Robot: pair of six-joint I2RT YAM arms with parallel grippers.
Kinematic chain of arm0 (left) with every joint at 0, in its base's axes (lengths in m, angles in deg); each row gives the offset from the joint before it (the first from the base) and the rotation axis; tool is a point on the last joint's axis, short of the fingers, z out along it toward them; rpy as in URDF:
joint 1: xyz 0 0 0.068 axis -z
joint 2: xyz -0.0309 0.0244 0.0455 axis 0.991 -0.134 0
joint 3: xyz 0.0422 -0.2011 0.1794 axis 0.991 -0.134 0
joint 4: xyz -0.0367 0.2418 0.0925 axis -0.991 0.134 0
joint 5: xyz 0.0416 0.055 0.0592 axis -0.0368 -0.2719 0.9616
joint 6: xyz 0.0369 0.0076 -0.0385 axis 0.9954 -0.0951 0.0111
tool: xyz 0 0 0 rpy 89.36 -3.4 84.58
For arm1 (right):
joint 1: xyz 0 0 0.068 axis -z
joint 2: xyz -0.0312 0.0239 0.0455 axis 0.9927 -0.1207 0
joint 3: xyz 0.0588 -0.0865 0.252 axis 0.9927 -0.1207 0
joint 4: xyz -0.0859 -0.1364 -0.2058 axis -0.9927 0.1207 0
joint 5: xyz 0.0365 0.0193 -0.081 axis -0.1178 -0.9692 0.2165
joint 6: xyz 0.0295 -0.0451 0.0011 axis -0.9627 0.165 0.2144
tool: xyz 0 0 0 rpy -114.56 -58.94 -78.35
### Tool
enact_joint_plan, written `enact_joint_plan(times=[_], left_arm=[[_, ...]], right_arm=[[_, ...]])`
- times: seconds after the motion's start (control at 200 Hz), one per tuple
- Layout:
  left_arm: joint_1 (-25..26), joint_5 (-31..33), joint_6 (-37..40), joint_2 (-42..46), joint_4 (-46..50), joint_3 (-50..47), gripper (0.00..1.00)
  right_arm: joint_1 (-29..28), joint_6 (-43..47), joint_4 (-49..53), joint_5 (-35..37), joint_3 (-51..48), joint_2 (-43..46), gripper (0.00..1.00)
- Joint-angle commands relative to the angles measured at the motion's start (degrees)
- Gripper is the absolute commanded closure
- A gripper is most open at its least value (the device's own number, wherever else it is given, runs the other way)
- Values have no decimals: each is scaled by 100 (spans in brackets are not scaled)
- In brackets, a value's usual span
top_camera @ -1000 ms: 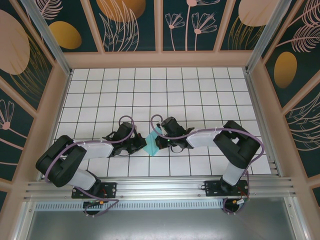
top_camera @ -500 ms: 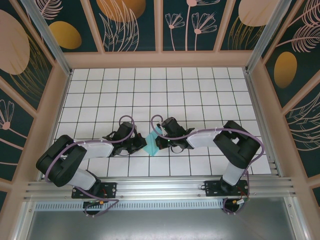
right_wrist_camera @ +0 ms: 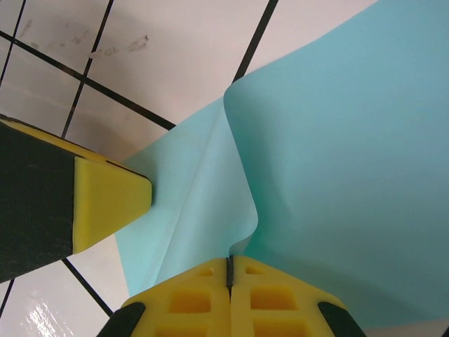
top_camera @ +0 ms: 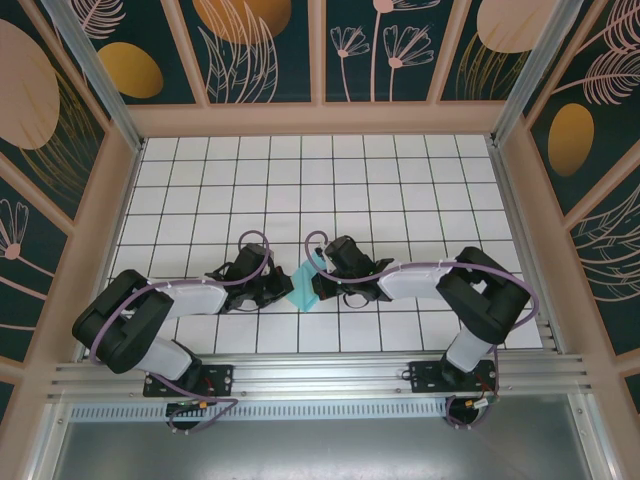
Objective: Fold a paper plane with a square sheet of paper (pick it up from the middle)
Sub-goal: Fold the triangle a second time at the center of the table.
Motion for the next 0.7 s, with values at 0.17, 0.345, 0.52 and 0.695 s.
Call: enact_joint_plan(times=[0.17,0.345,0.52,0.695], left_arm=[[20,264,137,-136,508,-12,94],[23,246,157,-171,500,9,94],[18,247,146,-163,491,0,94],[14,255,141,-162,492,17,94]], right_arm=[[13,25,27,305,40,-152,100],[13,26,-38,272,-19,-220,100],[-2,24,-3,285,-22,-257,100],[-160,28,167,354,100,-192,100]])
